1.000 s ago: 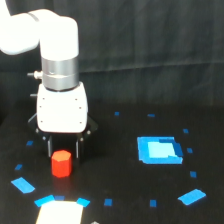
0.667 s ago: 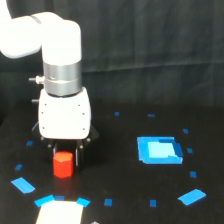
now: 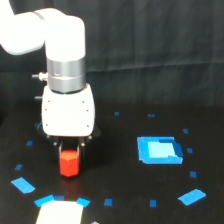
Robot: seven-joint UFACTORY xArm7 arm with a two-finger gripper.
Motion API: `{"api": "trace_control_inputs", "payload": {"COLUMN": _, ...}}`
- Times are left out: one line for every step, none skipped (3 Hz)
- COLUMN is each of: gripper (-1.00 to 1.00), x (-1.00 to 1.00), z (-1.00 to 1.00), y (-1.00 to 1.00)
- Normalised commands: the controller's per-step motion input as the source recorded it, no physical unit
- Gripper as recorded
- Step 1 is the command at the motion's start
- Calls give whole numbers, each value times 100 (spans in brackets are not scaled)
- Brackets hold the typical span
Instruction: Pick up the red object from the table
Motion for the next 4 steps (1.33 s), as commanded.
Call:
{"api": "trace_control_inputs", "payload": {"gripper": -97, "x": 21, "z": 94, "y": 71}}
{"api": "trace_control_inputs", "payload": {"gripper": -92, "x": 13, "z": 100, "y": 100}}
{"api": "trace_control_inputs", "payload": {"gripper": -100, "x": 22, "z": 100, "y": 100}}
{"api": "trace_control_inputs", "payload": {"gripper": -100, "x": 19, "z": 100, "y": 100}}
